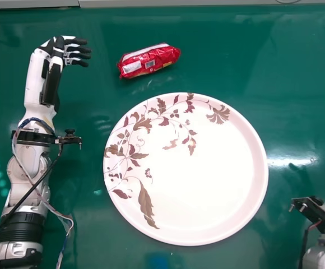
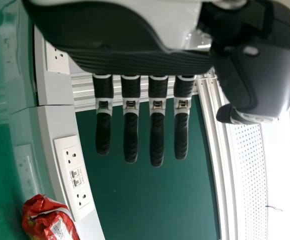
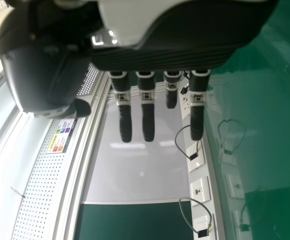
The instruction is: Pick up biscuit and place it in the plate
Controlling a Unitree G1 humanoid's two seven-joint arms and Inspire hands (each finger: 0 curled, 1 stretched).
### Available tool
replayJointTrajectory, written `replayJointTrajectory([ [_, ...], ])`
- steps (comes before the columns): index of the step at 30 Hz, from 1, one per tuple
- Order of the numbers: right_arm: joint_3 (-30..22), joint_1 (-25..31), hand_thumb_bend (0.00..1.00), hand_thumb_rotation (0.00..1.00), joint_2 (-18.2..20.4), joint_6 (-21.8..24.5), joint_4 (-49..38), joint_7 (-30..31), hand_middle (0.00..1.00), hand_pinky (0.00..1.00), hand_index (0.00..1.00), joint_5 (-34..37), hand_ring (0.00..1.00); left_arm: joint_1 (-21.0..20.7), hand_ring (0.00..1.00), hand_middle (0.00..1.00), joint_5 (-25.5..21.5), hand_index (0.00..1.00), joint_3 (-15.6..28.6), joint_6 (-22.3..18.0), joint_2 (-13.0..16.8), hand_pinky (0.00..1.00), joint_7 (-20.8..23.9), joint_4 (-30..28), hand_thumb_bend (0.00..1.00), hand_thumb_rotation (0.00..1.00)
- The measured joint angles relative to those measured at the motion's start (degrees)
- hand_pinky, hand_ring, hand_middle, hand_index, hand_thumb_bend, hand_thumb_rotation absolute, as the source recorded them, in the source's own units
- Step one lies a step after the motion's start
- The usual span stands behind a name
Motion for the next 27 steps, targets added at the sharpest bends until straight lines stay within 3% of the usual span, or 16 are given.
replayJointTrajectory([
  [11, -0.1, 0.0, 0.48, 0.13, -0.3, 0.2, 0.0, 0.2, 0.79, 0.68, 0.74, 0.0, 0.78, 0.3, 0.58, 0.61, 0.0, 0.63, 0.0, 1.0, 0.0, 0.5, 0.0, -1.9, 0.45, 0.03],
  [15, -0.1, -0.1, 0.49, 0.14, -0.5, 0.2, -0.1, 0.2, 0.79, 0.68, 0.75, 0.0, 0.77, 0.5, 0.68, 0.68, 0.0, 0.72, 0.0, 3.0, 1.0, 0.63, -1.7, -2.9, 0.65, 0.23],
  [19, -0.2, -0.2, 0.49, 0.15, -0.5, 0.6, -0.1, 0.3, 0.79, 0.67, 0.75, 0.0, 0.77, 0.2, 0.75, 0.75, 1.7, 0.81, -0.5, 5.1, 4.1, 0.7, -3.5, -2.9, 0.84, 0.33],
  [22, -0.2, -0.2, 0.49, 0.15, -0.5, 1.1, -0.1, 0.4, 0.79, 0.67, 0.74, 0.0, 0.77, -0.8, 0.82, 0.81, 3.6, 0.87, -1.8, 6.8, 5.8, 0.76, -4.8, -2.9, 0.93, 0.36],
  [27, -0.4, -0.1, 0.49, 0.14, -0.5, 1.4, -0.9, 0.6, 0.79, 0.67, 0.74, 0.0, 0.77, -4.5, 0.95, 0.96, 5.8, 0.99, -4.3, 7.4, 8.2, 0.89, -8.0, -1.1, 0.99, 0.41],
])
